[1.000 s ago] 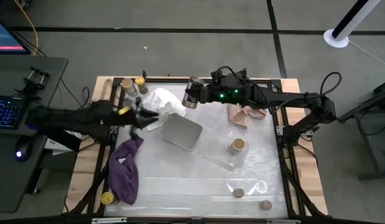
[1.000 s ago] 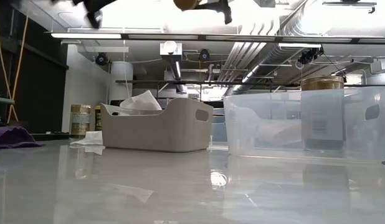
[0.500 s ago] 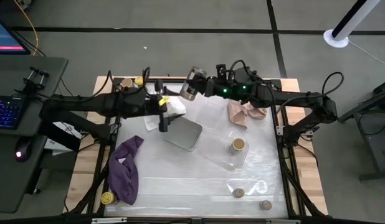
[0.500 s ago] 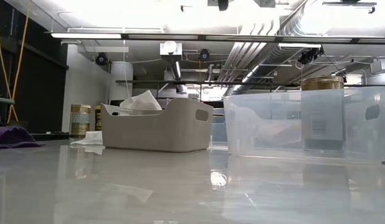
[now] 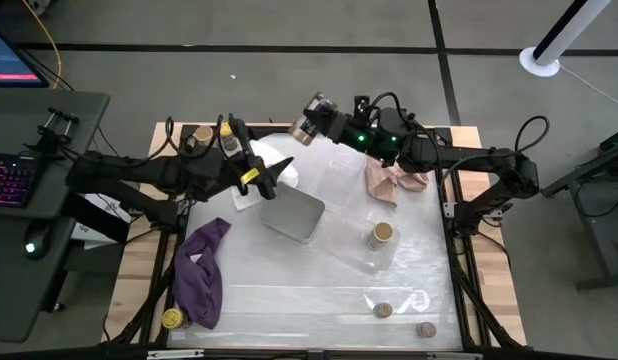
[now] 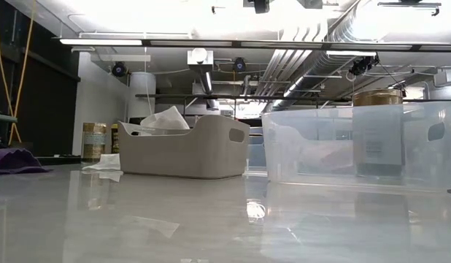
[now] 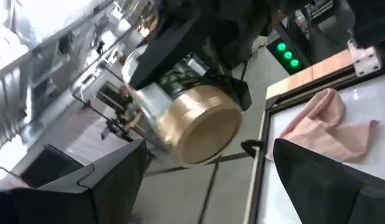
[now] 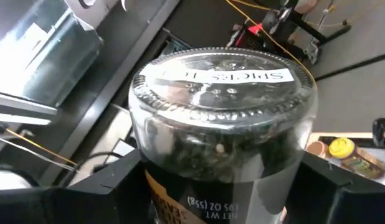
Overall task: Sort spices by type
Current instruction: Put the right gold seasoning bottle into the bottom transparent bin
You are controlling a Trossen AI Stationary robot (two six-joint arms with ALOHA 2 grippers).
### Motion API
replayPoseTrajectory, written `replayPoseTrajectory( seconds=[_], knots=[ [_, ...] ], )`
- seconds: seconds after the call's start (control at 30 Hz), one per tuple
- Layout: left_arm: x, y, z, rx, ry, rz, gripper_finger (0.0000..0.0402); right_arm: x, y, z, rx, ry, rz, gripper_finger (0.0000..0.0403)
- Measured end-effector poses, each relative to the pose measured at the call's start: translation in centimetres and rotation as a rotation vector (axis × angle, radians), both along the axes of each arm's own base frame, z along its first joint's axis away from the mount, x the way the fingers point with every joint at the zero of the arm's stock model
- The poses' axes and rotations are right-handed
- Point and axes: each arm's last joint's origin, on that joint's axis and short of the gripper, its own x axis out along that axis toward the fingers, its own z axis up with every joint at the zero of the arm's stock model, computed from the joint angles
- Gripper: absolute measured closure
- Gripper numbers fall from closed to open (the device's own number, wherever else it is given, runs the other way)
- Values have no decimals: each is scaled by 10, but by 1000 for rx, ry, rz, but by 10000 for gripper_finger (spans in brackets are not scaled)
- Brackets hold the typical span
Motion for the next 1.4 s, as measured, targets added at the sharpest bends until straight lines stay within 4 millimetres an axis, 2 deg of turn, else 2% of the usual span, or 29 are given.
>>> replayPoseTrajectory(
  seconds=[0.13,0.4,0.97,1.2,1.4],
  knots=[
    [13,0,-7,60,43,15,64,0,0,0,29,-18,-1,130],
    [32,1,-7,205,41,108,64,0,2,1,56,-37,-31,130],
    [35,7,-7,227,38,125,64,1,11,7,92,-131,-3,130],
    [35,8,3,227,-61,127,64,1,17,8,104,-143,-16,130],
    [36,9,3,254,-51,88,64,0,18,9,113,-156,-47,130]
  ],
)
